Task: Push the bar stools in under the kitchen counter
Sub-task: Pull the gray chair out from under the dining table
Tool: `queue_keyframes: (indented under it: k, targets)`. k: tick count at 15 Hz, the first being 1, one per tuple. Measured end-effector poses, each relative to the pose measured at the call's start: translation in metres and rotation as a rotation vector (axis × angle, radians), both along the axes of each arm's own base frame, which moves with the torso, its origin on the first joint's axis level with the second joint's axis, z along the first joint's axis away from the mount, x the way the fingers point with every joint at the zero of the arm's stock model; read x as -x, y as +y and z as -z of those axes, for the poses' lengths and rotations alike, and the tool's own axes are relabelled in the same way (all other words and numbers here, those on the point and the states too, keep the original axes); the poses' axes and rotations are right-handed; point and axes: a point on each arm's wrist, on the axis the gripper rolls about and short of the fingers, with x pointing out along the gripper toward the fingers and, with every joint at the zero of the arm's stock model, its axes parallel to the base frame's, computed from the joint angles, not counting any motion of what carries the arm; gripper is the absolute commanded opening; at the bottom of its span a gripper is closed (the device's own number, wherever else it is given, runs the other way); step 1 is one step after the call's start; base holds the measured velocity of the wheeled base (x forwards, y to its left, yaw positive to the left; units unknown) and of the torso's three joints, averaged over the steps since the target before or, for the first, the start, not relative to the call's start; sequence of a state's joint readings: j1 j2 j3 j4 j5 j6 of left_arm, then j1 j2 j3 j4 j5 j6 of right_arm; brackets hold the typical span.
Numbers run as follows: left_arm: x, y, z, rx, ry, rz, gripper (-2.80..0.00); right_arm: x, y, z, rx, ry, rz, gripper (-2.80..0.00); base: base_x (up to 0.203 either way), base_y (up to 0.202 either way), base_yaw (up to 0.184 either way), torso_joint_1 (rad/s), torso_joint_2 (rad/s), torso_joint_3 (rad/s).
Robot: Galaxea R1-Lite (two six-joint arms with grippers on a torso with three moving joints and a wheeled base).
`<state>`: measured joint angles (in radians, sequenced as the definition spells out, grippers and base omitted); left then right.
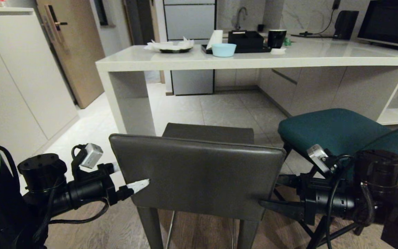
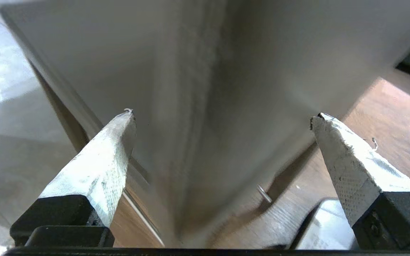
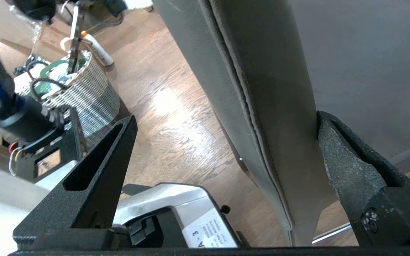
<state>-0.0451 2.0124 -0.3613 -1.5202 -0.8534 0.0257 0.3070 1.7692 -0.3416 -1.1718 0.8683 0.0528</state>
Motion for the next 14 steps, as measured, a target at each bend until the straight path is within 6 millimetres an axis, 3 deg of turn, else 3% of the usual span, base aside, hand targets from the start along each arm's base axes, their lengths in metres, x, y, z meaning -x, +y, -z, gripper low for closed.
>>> queue_keyframes:
  k: [9, 14]
  targets:
    - [-0.033, 0.015, -0.012, 0.046, -0.054, -0.058, 0.00, 0.028, 0.009, -0.005, -0.005, -0.013, -0.077, 0.00, 0.000, 0.000, 0.000, 0.000, 0.00, 0.000]
    - [-0.030, 0.020, -0.011, 0.047, -0.043, -0.075, 0.00, 0.030, 0.010, -0.008, -0.009, -0.020, -0.084, 0.00, 0.000, 0.000, 0.000, 0.000, 0.00, 0.000]
